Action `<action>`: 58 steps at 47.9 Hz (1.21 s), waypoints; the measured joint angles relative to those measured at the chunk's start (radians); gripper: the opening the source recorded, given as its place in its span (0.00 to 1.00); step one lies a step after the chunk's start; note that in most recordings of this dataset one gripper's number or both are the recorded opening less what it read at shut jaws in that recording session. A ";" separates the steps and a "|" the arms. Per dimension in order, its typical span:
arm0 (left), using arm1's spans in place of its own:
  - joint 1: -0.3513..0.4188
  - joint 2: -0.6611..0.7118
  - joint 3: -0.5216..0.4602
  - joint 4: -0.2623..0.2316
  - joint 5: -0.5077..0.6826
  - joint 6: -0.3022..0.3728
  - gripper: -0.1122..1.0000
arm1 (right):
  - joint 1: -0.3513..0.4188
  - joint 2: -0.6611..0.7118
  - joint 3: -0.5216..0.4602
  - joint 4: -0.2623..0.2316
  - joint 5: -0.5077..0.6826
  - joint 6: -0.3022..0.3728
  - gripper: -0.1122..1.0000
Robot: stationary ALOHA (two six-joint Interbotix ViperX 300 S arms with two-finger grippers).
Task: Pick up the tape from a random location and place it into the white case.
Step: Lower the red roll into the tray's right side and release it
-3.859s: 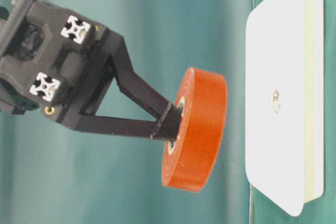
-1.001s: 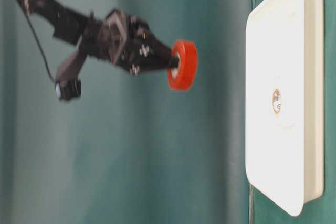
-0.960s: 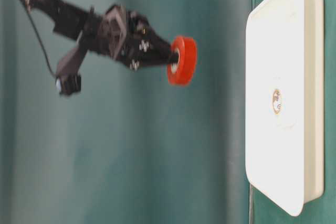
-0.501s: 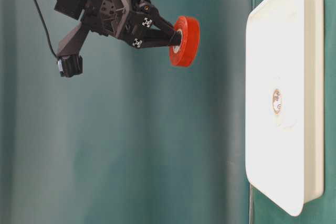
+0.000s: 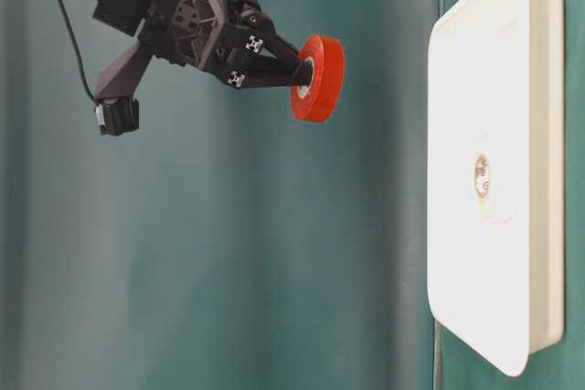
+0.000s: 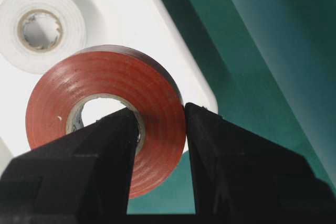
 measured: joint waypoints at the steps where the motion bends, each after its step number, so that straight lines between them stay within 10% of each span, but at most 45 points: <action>1: 0.000 0.002 0.002 0.000 0.000 0.000 0.96 | 0.000 0.000 0.002 0.000 0.000 0.000 0.38; 58: 0.000 0.002 0.000 0.000 -0.005 0.000 0.96 | -0.002 0.225 0.153 0.005 -0.305 0.084 0.38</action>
